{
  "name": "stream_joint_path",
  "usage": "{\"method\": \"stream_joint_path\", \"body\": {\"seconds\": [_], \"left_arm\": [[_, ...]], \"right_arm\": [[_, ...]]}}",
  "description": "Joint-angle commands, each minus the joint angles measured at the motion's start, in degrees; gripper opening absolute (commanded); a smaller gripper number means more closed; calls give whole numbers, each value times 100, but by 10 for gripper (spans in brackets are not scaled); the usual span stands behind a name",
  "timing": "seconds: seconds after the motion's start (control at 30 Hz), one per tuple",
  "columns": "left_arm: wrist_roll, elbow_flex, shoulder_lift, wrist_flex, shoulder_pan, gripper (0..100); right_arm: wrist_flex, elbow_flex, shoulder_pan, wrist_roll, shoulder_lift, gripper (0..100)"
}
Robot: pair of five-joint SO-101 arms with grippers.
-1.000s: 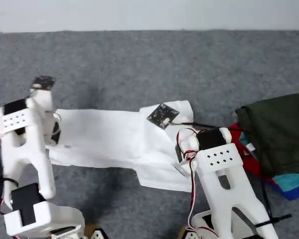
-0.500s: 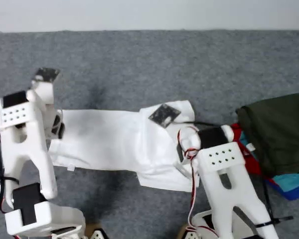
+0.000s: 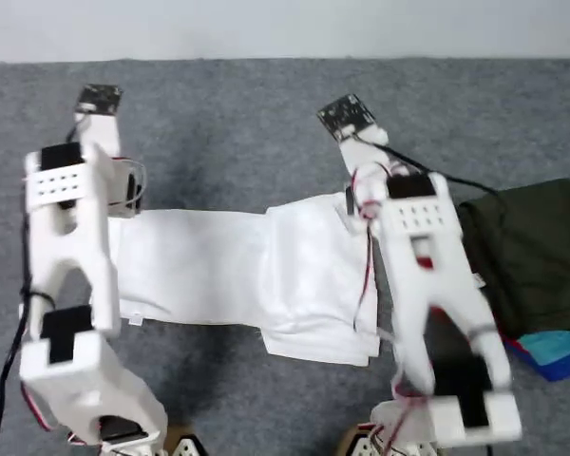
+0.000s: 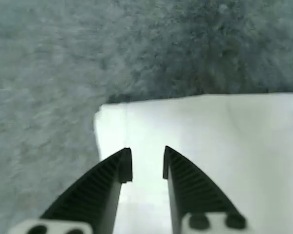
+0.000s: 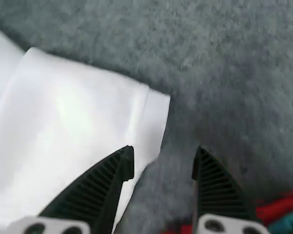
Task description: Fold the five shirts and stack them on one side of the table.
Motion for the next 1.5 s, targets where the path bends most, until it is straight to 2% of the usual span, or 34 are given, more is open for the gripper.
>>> {"method": "stream_joint_path", "body": {"seconds": [0.0,0.23,0.47,0.6,0.67,0.73,1.0,1.1,1.27,1.47], "left_arm": [[97,-215,299,-404,62,111],[62,-215,712,-668,62,111],[79,-198,1108,-1011,70,111],[88,-198,1345,-1134,70,111],[88,-198,1371,-1143,62,111],[88,-198,1371,-1143,62,111],[88,-198,1398,-1134,62,111],[88,-198,1407,-1134,62,111],[88,-198,1415,-1134,62,111],[88,-198,1415,-1125,70,111]], "right_arm": [[-171,-1090,57,-79,1024,205],[-127,-2374,-48,-273,2659,205],[-127,-2892,-48,-273,3662,181],[-136,-2963,-48,-273,3802,2],[-127,-2963,-40,-273,3811,32],[-127,-2963,66,-273,3802,5],[312,-2963,690,-290,3670,9],[418,-2963,769,-316,3547,45],[963,-2971,611,-826,3037,241],[848,-2954,523,-844,2809,248]]}}
